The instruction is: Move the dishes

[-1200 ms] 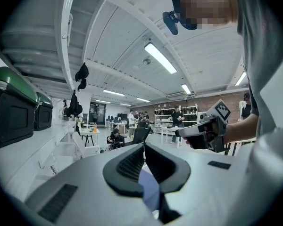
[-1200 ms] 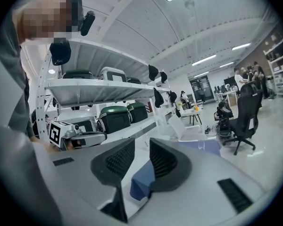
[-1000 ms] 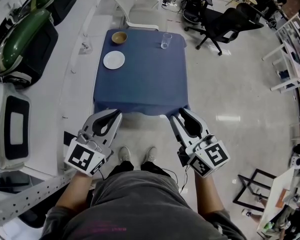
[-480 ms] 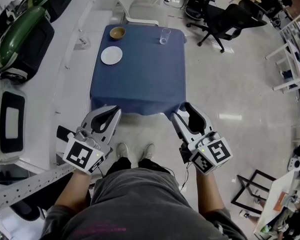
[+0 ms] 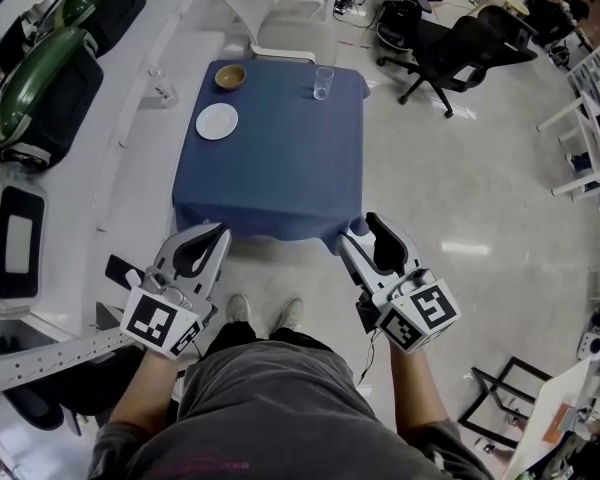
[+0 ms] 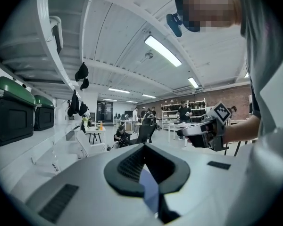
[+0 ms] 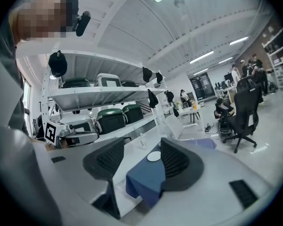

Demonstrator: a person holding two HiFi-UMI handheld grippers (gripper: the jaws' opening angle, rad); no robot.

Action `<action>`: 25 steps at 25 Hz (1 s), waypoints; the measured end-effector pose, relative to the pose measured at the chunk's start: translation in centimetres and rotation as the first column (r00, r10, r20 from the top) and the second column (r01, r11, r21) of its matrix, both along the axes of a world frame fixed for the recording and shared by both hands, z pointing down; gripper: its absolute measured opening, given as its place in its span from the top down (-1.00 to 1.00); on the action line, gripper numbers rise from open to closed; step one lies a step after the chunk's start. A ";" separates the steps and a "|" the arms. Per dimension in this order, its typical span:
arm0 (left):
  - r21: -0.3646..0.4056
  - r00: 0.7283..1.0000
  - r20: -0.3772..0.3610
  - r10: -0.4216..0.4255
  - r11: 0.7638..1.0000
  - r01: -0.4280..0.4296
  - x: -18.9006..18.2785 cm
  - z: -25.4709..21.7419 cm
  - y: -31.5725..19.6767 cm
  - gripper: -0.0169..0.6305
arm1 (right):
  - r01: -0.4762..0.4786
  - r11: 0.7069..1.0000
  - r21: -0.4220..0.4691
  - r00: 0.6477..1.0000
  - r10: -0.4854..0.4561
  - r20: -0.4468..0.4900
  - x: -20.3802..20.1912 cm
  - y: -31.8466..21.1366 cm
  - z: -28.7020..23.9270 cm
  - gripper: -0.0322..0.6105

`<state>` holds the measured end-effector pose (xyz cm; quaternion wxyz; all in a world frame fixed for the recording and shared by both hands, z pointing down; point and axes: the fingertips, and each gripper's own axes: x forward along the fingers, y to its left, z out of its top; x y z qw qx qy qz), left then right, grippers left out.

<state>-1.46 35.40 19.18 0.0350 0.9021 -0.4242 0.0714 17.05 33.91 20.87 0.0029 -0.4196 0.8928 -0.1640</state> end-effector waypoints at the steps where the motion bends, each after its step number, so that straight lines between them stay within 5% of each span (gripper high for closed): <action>1: -0.002 1.000 0.003 -0.004 1.000 0.004 0.3 0.1 0.0 0.94 | 0.002 1.000 -0.003 1.000 -0.002 0.001 0.3 -0.1 0.1 0.19; 13: -0.001 1.000 -0.019 0.007 1.000 -0.007 2.0 1.0 -3.5 0.94 | -0.027 0.999 -0.018 0.999 0.026 -0.021 2.2 -2.7 1.3 0.20; 25: -0.003 0.997 -0.040 0.063 0.998 -0.063 0.2 2.4 -13.4 0.94 | -0.071 0.997 -0.041 0.996 0.069 -0.051 -0.1 -11.3 2.7 0.19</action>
